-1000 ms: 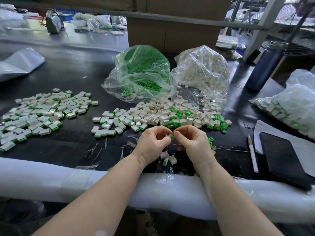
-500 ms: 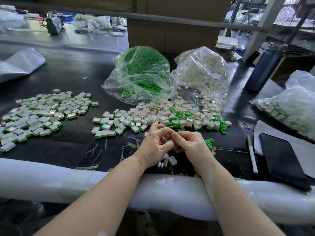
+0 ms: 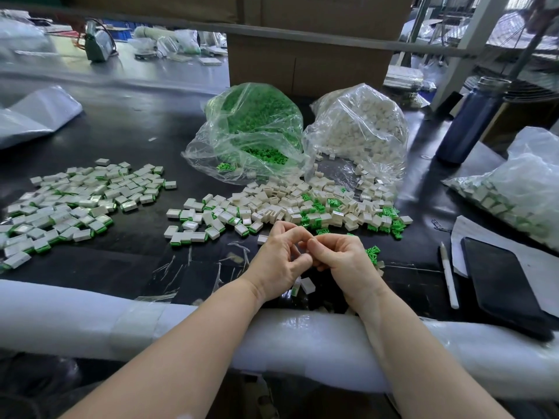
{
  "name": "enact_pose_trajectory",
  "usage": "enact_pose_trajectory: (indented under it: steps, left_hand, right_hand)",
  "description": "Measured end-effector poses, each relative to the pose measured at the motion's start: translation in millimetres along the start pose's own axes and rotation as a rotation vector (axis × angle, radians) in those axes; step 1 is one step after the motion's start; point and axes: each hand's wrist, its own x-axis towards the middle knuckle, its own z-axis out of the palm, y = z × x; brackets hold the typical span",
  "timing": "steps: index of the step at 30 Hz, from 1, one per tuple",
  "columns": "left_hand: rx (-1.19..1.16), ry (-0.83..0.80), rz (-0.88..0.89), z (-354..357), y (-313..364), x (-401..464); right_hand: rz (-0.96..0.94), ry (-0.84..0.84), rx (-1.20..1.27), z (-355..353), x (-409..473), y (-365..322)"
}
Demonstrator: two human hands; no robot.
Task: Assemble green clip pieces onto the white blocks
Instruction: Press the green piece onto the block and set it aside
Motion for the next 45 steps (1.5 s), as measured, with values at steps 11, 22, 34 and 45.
enact_pose_trajectory:
  steps: [11,22,34,45]
  left_hand:
    - [0.015,-0.005,0.009,0.2,0.2,-0.2]
    - [0.024,-0.005,0.018,0.0,-0.8,0.2]
    - [0.031,-0.01,0.026,0.5,-2.3,0.5]
    - [0.03,-0.002,0.022,-0.6,0.3,-0.5]
  right_hand:
    - [0.025,0.021,0.013,0.4,-0.1,-0.3]
    - [0.026,-0.007,0.042,0.2,-0.1,-1.3]
    - [0.034,0.011,0.038,0.1,-1.1,-2.3]
    - [0.032,-0.034,0.085,0.3,-0.4,-1.4]
